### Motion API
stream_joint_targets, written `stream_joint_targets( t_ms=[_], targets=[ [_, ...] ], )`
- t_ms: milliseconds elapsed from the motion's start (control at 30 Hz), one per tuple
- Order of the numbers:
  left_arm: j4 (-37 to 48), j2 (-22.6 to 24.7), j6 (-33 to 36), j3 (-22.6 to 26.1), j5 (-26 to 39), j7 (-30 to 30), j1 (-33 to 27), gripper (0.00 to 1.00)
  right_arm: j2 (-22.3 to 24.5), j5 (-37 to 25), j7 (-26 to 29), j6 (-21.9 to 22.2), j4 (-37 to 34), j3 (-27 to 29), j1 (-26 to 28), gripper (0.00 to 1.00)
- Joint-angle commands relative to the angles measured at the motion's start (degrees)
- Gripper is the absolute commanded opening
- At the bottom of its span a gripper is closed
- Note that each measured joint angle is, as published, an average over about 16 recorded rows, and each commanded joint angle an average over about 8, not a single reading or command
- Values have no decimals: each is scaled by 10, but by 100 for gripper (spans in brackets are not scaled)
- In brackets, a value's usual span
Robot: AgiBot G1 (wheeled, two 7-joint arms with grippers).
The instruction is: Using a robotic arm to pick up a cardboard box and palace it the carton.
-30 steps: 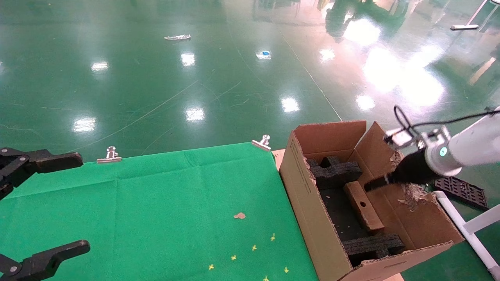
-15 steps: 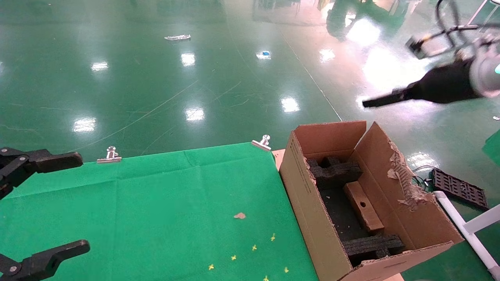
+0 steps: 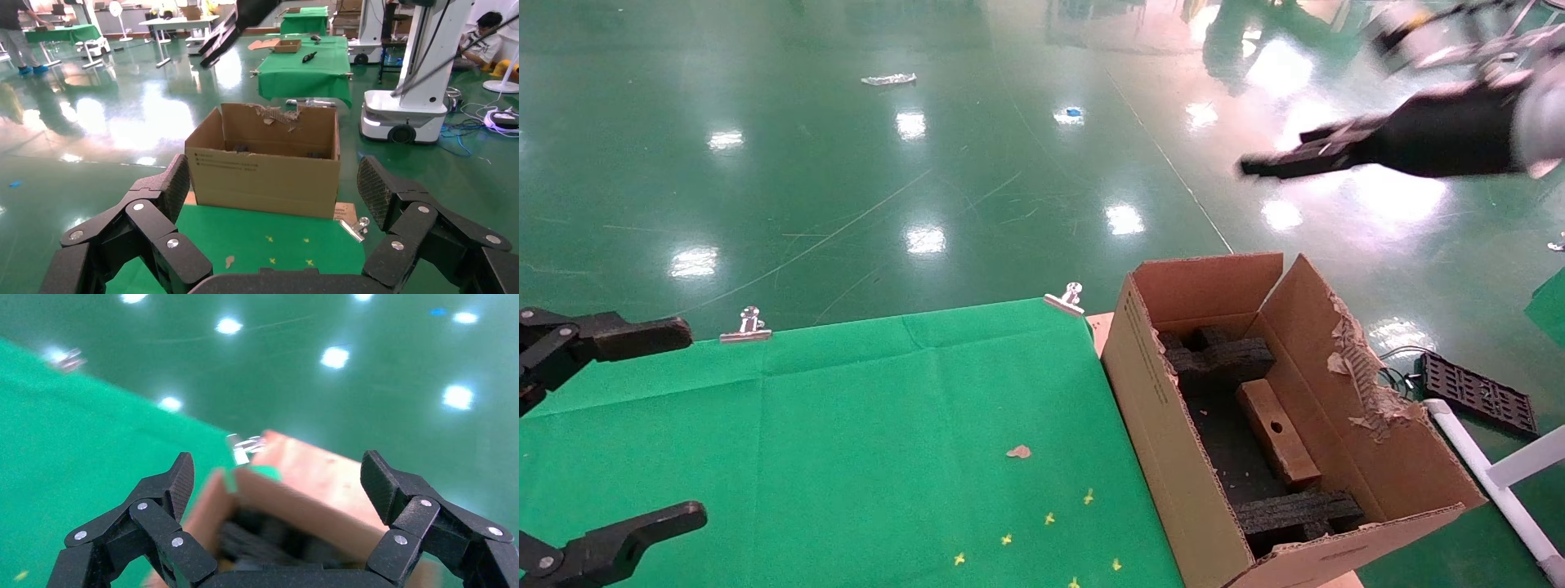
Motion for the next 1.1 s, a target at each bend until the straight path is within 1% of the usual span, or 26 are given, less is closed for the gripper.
stream_joint_targets(
  t_ms=[33, 1100],
  targets=[
    [0, 0, 0, 0, 0, 0, 0, 100, 1, 6, -5, -5, 17, 20, -17, 100],
    [0, 0, 0, 1, -1, 1, 0, 100, 0, 107, -96, -89, 308, 379, -356, 100]
  ],
)
